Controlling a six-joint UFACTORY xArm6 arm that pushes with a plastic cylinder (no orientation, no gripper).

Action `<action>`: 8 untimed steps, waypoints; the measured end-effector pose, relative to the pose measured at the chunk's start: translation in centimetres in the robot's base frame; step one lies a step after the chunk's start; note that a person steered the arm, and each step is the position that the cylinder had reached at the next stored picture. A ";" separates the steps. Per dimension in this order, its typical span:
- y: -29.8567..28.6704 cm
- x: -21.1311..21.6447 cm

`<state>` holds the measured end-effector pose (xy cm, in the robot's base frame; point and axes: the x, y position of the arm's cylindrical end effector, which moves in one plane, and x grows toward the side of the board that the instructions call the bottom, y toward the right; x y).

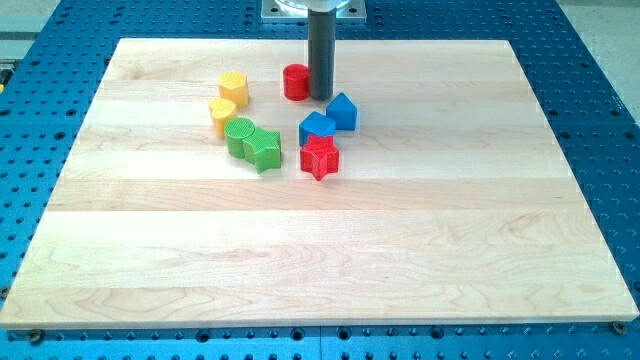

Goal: Move the red circle close to the hexagon

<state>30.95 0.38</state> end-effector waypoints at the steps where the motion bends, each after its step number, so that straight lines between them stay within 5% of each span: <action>1: -0.6 0.0; 8: -2.6 -0.3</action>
